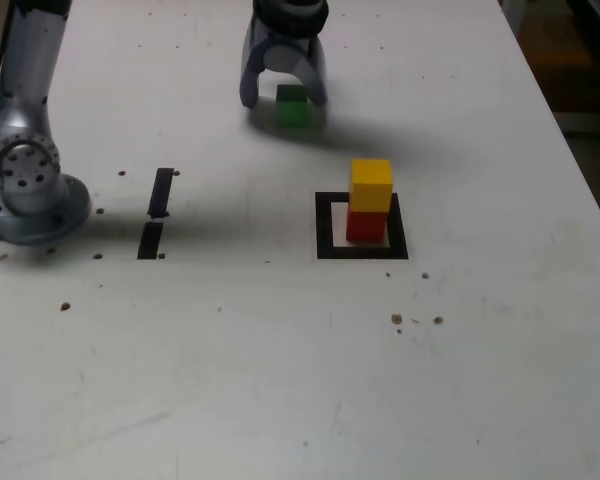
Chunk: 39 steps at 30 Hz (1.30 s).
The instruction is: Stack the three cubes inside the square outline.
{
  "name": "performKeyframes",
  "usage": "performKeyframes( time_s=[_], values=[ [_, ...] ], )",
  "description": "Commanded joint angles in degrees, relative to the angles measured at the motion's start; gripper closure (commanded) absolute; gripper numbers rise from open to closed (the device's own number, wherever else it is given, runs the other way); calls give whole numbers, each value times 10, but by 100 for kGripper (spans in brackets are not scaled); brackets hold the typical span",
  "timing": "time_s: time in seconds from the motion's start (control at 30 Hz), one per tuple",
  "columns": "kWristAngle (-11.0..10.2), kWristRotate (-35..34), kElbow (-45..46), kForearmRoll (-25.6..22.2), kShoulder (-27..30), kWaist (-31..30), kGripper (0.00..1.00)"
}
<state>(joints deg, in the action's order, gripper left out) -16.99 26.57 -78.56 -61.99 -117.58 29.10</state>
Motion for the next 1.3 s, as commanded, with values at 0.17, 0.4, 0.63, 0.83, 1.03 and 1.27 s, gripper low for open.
performKeyframes(
  time_s=[0.17, 0.4, 0.63, 0.83, 1.03, 1.27],
  values=[
    [19, 19, 16, 46, -1, -3, 51],
    [59, 53, 27, 71, 7, -5, 74],
    [102, 75, 26, 50, 59, -21, 90],
    [109, 41, -54, -84, 142, -74, 92],
    [92, -90, -224, -291, 147, -192, 92],
    [119, -220, -293, -317, 98, -318, 92]
  ],
)
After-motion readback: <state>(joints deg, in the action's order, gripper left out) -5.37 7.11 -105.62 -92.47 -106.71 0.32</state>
